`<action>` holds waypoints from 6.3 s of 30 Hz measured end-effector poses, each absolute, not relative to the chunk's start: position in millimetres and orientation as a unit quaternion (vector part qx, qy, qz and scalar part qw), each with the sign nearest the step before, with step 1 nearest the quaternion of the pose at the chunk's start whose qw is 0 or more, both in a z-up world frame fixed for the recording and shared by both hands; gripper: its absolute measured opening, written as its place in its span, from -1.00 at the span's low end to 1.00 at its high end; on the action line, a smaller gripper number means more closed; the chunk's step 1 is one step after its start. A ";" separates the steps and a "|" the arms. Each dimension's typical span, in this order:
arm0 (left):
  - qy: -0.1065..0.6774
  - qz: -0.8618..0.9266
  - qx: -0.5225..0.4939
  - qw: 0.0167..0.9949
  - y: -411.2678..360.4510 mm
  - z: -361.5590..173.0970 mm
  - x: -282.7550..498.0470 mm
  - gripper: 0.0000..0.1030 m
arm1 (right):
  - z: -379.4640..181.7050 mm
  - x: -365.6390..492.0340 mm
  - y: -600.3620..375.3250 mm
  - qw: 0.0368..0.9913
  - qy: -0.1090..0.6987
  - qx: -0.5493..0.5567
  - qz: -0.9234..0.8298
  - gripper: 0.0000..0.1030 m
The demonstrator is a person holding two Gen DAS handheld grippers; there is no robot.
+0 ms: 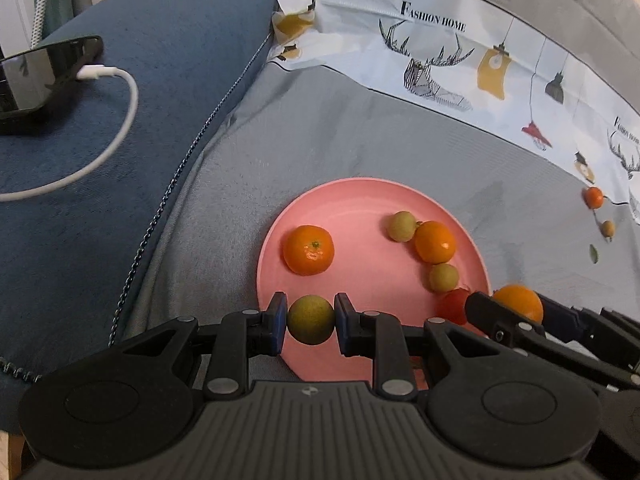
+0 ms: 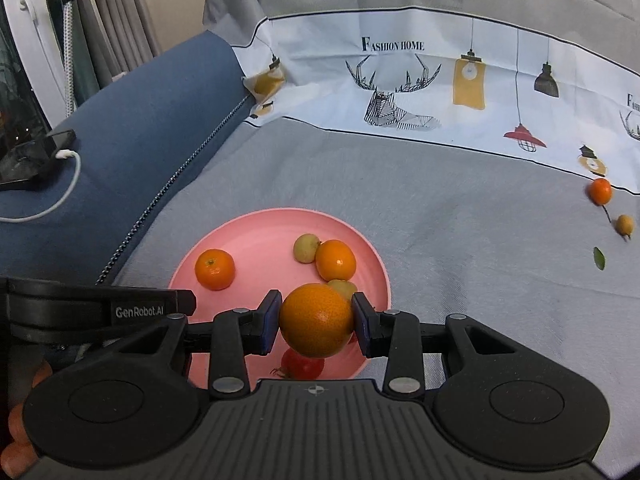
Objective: Organize fruits
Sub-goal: 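Carry both fruits over the pink plate and open both tools to drop them, then lift both tools away from the pink plate, then grasp the loose tangerine with the left tool while the right tool grasps the yellow fruit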
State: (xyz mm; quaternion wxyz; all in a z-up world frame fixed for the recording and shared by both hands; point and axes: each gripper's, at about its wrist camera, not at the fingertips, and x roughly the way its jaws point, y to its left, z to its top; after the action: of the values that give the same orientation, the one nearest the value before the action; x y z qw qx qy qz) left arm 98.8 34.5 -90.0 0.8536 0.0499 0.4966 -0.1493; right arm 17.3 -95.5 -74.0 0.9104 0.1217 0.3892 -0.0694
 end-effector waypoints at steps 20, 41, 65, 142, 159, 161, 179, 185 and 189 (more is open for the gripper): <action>0.469 -0.121 0.052 0.874 69.0 -57.0 44.4 0.99 | -48.6 -28.8 -102.1 0.900 0.405 0.149 -0.065 0.69; 0.372 -0.116 0.076 0.918 101.7 10.6 -78.3 0.99 | 18.4 -160.8 -48.1 0.950 0.304 0.022 -0.064 0.90; 0.330 -0.122 0.084 0.932 103.1 32.6 -118.5 0.99 | 35.9 -206.8 -46.6 0.962 0.260 0.040 -0.069 0.92; 0.417 -0.153 0.209 0.871 -25.4 -23.9 -25.6 0.99 | -41.7 -160.7 -182.2 0.916 0.311 0.170 -0.188 0.98; 0.412 -0.352 0.213 0.813 -348.0 -91.5 100.1 0.99 | -154.1 -66.3 -443.6 0.888 0.329 0.135 -0.290 0.98; 0.420 -0.359 0.213 0.806 -377.9 -108.7 114.9 0.99 | -172.7 -51.0 -460.6 0.893 0.333 0.124 -0.278 0.98; 0.419 -0.400 0.235 0.781 -478.2 -176.7 144.7 -0.24 | -203.1 -3.8 -485.4 0.916 0.313 0.085 -0.235 0.25; 0.396 -0.403 0.253 0.785 -465.3 -151.7 127.7 -0.26 | -192.0 -12.1 -463.8 0.911 0.324 0.063 -0.246 -0.41; 0.388 -0.376 0.277 0.794 -438.1 -126.0 108.5 -0.25 | -169.1 -37.9 -462.6 0.904 0.316 0.113 -0.264 -0.41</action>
State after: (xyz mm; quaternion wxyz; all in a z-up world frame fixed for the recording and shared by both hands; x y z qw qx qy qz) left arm 108.5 -438.1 -126.0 0.7945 0.2765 0.3883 -0.3762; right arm -37.9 -462.6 -169.1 0.9044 0.1127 0.3156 -0.2642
